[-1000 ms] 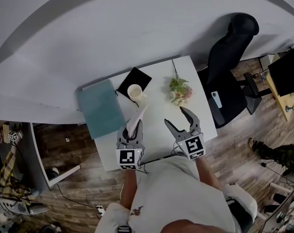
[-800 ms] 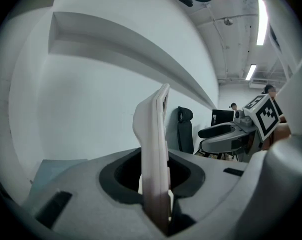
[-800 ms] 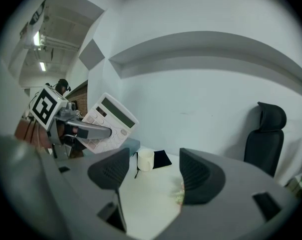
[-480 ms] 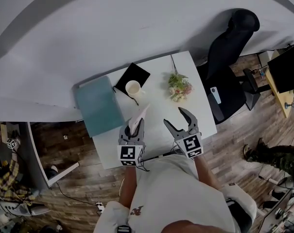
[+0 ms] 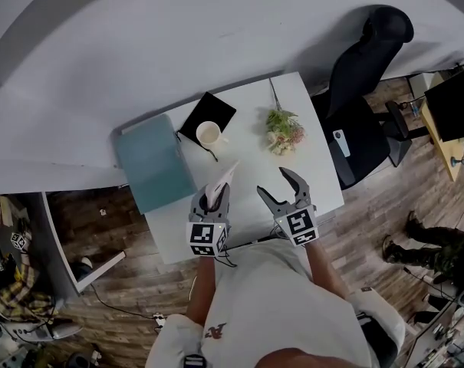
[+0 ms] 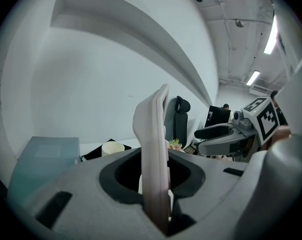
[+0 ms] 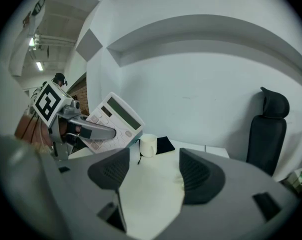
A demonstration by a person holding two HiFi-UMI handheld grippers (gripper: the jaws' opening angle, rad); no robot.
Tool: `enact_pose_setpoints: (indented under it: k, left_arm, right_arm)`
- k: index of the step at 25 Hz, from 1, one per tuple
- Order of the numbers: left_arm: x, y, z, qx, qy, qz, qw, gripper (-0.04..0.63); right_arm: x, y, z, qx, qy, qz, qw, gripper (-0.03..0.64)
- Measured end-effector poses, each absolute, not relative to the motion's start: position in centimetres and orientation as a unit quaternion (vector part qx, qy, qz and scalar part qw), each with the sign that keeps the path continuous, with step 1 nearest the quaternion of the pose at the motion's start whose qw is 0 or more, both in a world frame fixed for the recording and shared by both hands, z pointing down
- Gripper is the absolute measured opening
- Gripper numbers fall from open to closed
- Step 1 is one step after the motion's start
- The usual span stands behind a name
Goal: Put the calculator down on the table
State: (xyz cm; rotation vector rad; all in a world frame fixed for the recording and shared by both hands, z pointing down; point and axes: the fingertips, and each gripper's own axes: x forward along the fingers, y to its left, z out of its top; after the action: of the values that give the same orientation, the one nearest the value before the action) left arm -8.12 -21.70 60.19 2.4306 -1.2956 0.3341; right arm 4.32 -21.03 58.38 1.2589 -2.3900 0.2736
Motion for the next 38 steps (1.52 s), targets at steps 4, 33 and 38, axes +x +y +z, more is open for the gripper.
enact_pose_setpoints:
  k: [4, 33, 38]
  left_arm:
    - [-8.0, -21.5, 61.5, 0.86, -0.452, 0.126, 0.198, 0.098]
    - [-6.2, -19.2, 71.0, 0.847, -0.401, 0.168, 0.305, 0.098]
    - [-5.8, -18.6, 72.7, 0.845, -0.389, 0.184, 0.319, 0.098]
  right_arm:
    - [4.1, -20.8, 59.6, 0.448, -0.859, 0.109, 0.22, 0.314]
    - [3.6, -18.6, 68.7, 0.412, -0.846, 0.173, 0.292, 0.31]
    - [3.6, -18.0, 70.2, 0.402, -0.843, 0.181, 0.309, 0.31]
